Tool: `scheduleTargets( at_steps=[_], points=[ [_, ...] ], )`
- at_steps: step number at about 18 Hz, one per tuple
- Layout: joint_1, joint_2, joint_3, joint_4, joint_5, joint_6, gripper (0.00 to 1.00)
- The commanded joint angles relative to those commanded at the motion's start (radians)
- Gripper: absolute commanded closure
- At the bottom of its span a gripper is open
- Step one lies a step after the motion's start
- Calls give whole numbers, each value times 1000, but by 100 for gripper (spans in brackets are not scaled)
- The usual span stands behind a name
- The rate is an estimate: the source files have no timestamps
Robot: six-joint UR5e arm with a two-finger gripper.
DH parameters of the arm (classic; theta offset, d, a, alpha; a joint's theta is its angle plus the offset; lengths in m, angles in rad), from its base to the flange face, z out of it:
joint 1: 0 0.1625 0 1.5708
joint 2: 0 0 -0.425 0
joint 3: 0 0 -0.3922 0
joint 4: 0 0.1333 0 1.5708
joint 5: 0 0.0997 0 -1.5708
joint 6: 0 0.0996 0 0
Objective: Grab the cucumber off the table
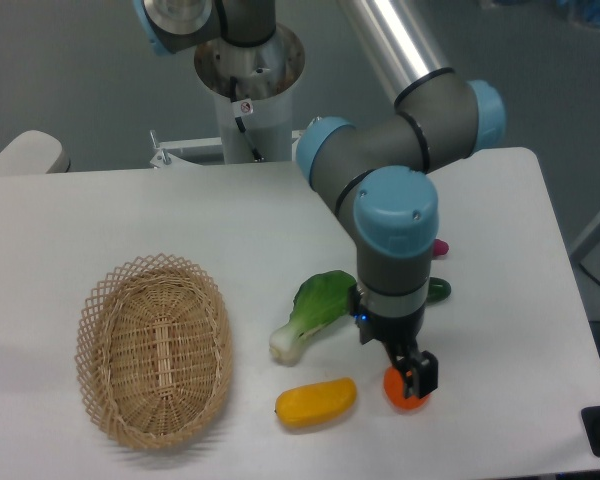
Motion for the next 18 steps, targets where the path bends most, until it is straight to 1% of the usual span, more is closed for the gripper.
scheduleTargets(
  at_steps=[3, 6, 7, 9, 12, 15, 18],
  points=[
    [-17, -17, -18, 3, 6, 0, 0],
    [-18, -15, -52, 11, 17, 11, 0],
    [-12, -9, -66, 12, 26, 36, 0],
    [0, -2, -71, 11, 49, 122, 0],
    [20, 14, -86, 9, 101, 175, 0],
    [40, 17, -94, 11, 107, 274, 0],
    [77, 32, -113, 11, 106, 326, 0]
  ],
)
